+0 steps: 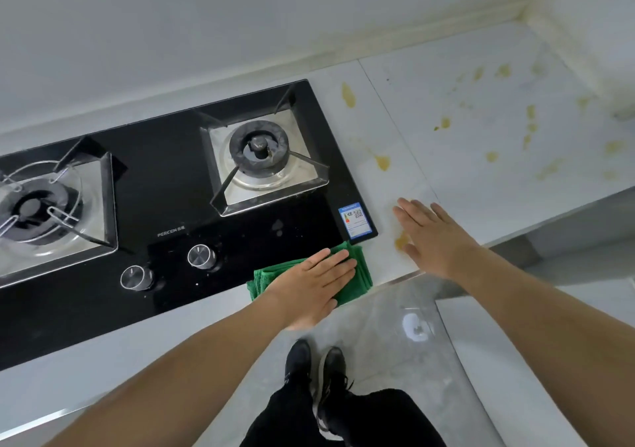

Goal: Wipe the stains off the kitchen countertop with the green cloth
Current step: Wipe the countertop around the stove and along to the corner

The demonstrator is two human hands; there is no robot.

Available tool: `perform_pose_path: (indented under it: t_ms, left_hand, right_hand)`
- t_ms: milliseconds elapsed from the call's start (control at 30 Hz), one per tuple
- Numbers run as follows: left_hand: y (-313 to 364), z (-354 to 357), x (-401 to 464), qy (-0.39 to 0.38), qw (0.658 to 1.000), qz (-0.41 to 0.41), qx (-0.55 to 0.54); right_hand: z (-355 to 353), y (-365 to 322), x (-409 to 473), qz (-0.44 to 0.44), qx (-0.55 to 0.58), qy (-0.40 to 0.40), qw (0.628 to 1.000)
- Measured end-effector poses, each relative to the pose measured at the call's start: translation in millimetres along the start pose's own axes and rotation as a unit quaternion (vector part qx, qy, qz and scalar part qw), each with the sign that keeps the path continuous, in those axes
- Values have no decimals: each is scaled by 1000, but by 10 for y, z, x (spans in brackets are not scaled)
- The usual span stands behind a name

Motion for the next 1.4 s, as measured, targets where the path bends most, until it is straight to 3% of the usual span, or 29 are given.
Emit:
perform_pose_path:
  t_ms: [267, 567, 700, 867, 1300, 1400]
  left_hand:
    - [28, 71, 97, -25, 1000, 13, -9]
    - [404, -9, 542, 30, 997, -51, -47]
    - [811, -201, 1163, 47, 981, -151, -110]
    - [942, -407, 1693, 43, 932, -318, -165]
    - [808, -399, 1860, 66, 918, -352, -172]
    - [756, -428, 1955, 67, 890, -411, -187]
  right_hand:
    - [205, 674, 30, 69, 63, 22, 995]
    - [589, 1401, 137, 75, 87, 109, 987]
    - [695, 1530, 227, 56, 113, 169, 977]
    - [883, 1548, 250, 78, 135, 223, 962]
    - [899, 1580, 298, 70, 151, 258, 952]
    - [911, 1582, 287, 71, 147, 269, 949]
Point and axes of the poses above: each hand's wrist, its own x-axis towards the middle knuckle, its own z-axis out of the palm, y = z × x, the point moved 4 cm from there along x, towards the middle knuckle, and after that the axes turned 10 degrees about -z, right-handed, at the moved point
